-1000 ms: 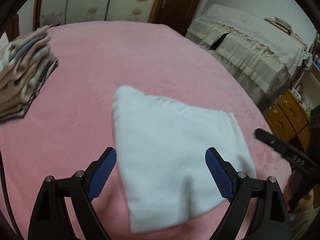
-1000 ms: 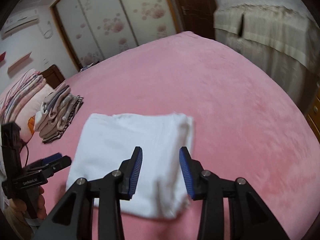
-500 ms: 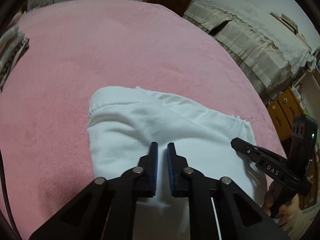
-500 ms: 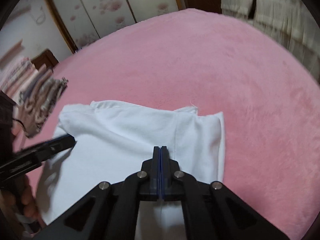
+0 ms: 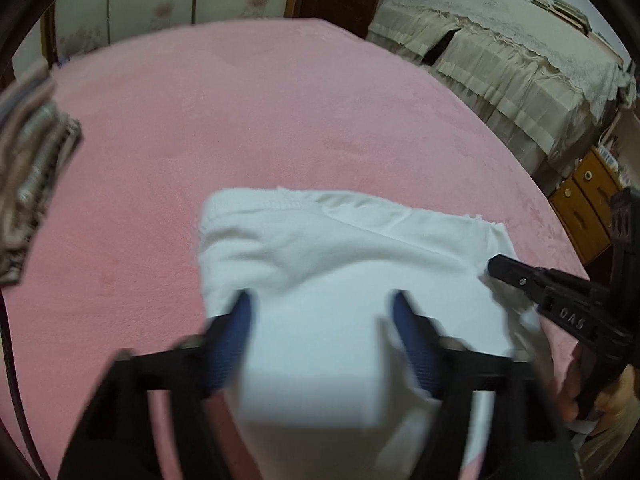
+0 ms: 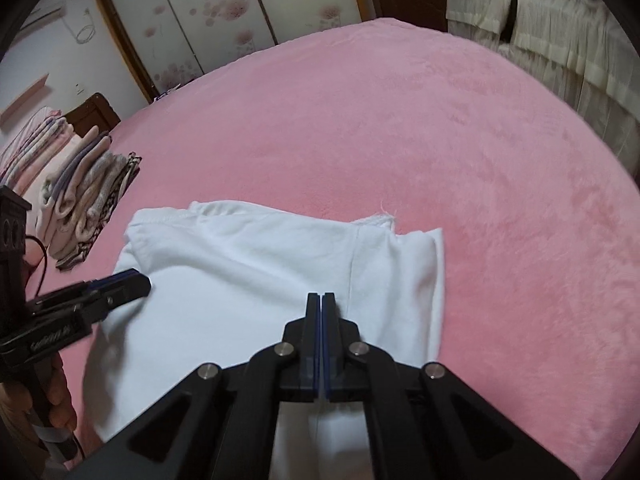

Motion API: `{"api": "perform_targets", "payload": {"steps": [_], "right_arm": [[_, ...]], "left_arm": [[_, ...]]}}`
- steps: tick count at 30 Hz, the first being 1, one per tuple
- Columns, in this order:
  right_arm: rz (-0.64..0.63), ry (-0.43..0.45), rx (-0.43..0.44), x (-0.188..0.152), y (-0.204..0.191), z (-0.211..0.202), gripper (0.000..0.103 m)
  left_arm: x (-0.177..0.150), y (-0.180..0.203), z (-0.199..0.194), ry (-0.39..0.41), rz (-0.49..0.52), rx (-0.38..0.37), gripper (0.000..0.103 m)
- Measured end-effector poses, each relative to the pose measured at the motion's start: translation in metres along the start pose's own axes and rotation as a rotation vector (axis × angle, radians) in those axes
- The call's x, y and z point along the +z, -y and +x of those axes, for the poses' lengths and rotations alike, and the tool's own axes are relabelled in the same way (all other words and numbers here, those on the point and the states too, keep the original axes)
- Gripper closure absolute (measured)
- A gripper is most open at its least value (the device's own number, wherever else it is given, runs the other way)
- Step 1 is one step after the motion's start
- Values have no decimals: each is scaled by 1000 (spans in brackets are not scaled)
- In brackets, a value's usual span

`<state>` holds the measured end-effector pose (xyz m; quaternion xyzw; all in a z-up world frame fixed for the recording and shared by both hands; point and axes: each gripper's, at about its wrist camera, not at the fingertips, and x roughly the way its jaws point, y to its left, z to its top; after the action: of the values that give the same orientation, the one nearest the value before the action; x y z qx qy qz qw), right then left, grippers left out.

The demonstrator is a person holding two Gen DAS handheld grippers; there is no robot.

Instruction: Fold small clothes

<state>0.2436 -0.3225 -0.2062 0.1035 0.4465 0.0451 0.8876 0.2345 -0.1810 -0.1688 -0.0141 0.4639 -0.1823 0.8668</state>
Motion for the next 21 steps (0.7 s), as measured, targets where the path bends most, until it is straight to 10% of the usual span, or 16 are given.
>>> {"api": "perform_targets", "payload": {"steps": [6,21], "right_arm": [[10,54,27,3,4,-57,96],[-28,50,18,-27,22,-111,36]], "left_arm": [[-4,13,-57,61,46,26,18],[-43,-17,-95,23,-54,60,9]]}}
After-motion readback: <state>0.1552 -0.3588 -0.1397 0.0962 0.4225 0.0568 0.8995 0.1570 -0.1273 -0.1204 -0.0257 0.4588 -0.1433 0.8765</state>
